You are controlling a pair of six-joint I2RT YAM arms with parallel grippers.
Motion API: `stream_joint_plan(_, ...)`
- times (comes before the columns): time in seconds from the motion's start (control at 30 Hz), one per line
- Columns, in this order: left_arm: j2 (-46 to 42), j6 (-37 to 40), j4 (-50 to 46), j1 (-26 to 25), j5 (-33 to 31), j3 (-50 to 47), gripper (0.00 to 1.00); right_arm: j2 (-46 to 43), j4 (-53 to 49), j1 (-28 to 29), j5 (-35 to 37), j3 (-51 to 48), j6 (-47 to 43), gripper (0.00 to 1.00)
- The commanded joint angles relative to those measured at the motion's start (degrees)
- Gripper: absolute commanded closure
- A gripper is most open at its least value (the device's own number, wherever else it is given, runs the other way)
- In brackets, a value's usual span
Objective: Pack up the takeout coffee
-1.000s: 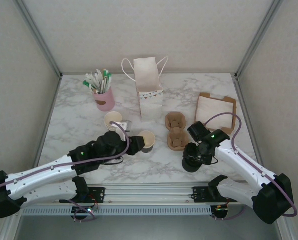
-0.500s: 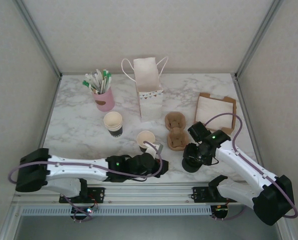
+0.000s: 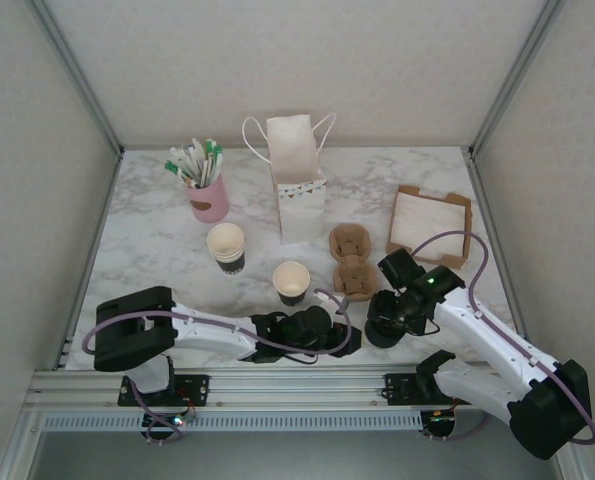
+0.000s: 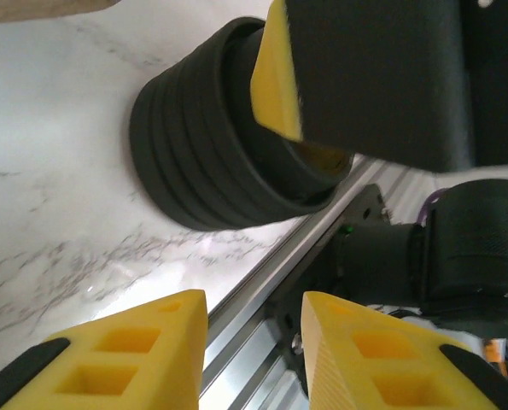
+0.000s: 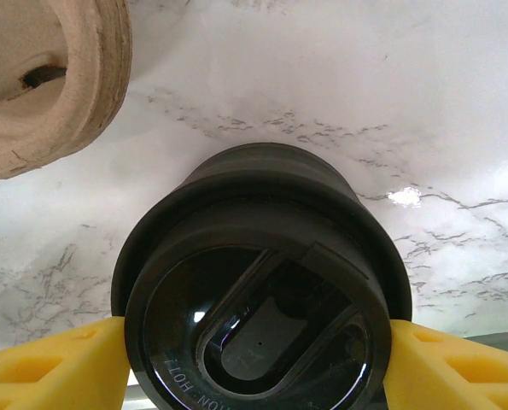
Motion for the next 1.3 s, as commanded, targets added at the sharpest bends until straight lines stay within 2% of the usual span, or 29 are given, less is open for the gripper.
stream_joint_plan(0.0,2.29,-1.59,7.76,0.89,4.71,-0.33,0.65,-0.68,-1.52,0.47,-0.49,-0.77,0.96,0.27)
stream_joint_plan(0.13,5.60,-2.79,10.51,1.54,7.87,0.15,0.67,-0.43,-1.18,0.39,-0.66,-0.96,1.02,0.27)
stream_joint_plan(0.4,9.33,-4.44,14.29,3.17,10.29,-0.60,0.72,-0.61,-1.04,0.42,-0.82,-1.24,0.90,0.27)
stream_joint_plan(1.27,14.46,-9.01,26.58,5.90,15.12,-3.23,0.70,-0.74,-0.59,0.28,-2.29,-1.02,0.95,0.27)
